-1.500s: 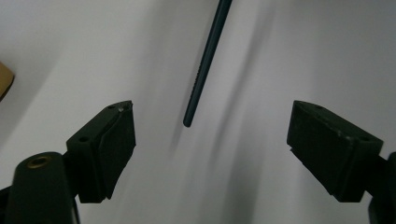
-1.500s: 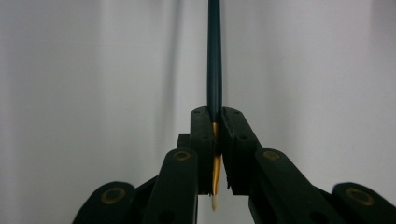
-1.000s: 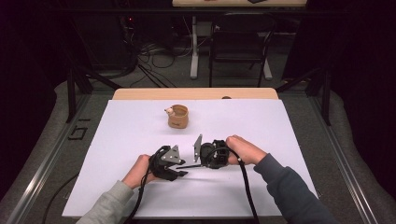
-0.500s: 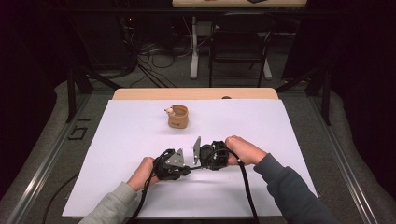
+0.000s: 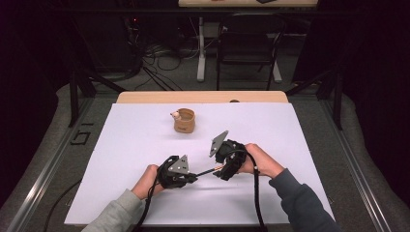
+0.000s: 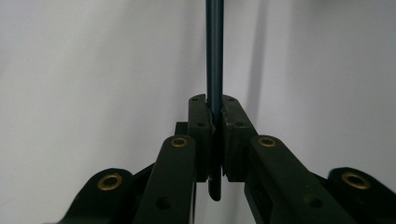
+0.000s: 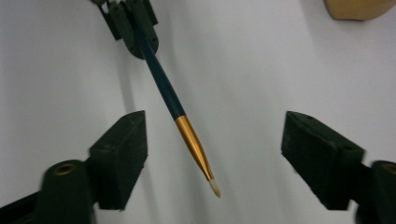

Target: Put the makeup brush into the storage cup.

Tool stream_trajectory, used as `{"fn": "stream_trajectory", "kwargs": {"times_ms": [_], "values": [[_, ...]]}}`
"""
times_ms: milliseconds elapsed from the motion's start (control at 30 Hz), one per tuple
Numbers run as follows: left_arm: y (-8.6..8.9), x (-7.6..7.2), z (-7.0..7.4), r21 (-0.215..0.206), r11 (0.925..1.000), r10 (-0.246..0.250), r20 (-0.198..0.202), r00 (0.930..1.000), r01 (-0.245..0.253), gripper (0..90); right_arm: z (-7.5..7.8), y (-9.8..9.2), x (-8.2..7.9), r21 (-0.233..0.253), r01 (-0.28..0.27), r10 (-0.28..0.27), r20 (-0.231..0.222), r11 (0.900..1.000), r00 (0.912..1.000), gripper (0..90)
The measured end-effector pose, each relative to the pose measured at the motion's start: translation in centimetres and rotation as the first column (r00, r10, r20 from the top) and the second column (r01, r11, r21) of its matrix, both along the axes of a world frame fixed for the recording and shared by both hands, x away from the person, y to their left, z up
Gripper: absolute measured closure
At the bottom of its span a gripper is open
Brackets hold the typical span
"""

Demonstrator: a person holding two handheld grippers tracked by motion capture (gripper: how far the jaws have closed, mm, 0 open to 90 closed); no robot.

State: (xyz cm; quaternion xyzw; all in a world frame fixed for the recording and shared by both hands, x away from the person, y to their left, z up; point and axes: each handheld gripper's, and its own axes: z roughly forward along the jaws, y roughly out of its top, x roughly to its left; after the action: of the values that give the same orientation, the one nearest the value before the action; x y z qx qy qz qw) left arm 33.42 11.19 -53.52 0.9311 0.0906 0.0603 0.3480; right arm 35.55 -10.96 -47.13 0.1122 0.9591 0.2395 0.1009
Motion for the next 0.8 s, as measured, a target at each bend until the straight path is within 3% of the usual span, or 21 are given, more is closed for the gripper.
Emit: {"fn": "stream_trajectory", "kwargs": {"times_ms": [33,67,133,200,333,500,567,733,800], "values": [[0.1,0.0,0.0,-0.002,1.0,0.002,-0.002,1.0,-0.002,84.9,-0.1,-0.8,0.1,0.071,0.039,-0.038,-0.012,0.997,0.9992,16.9],[0.1,0.1,0.0,-0.004,1.0,0.004,-0.002,1.0,-0.004,84.9,-0.1,-0.8,0.1,0.071,0.039,-0.038,-0.012,0.997,0.9992,16.9],[0.2,0.1,-0.1,-0.014,0.9998,0.013,-0.008,0.9999,-0.013,84.9,-0.2,-1.6,0.0,0.125,0.082,-0.08,-0.021,0.989,0.9966,15.3],[0.3,0.1,-0.1,-0.02,0.9996,0.02,-0.011,0.9997,-0.02,84.8,-0.5,-2.5,0.1,0.186,0.148,-0.147,-0.018,0.971,0.989,14.3],[0.6,0.2,-0.2,-0.031,0.999,0.031,-0.022,0.9993,-0.032,84.9,-1.2,-4.2,-0.1,0.275,0.221,-0.221,-0.032,0.936,0.9749,10.1],[0.7,0.3,-0.3,-0.042,0.9982,0.043,-0.025,0.9988,-0.044,84.8,-1.9,-5.6,-0.6,0.324,0.278,-0.273,-0.062,0.904,0.96,3.7],[0.8,0.3,-0.4,-0.048,0.9972,0.055,-0.038,0.9978,-0.057,84.8,-2.0,-5.7,-0.6,0.327,0.278,-0.273,-0.062,0.903,0.9601,3.6],[0.9,0.1,-0.5,-0.056,0.995,0.081,-0.036,0.9961,-0.083,84.8,-2.3,-6.2,-1.2,0.35,0.301,-0.296,-0.068,0.887,0.9527,3.1],[1.0,0.1,-0.4,-0.064,0.9937,0.09,-0.034,0.9953,-0.092,84.8,-2.4,-6.5,-1.1,0.375,0.314,-0.305,-0.087,0.872,0.9485,2.6]]}}
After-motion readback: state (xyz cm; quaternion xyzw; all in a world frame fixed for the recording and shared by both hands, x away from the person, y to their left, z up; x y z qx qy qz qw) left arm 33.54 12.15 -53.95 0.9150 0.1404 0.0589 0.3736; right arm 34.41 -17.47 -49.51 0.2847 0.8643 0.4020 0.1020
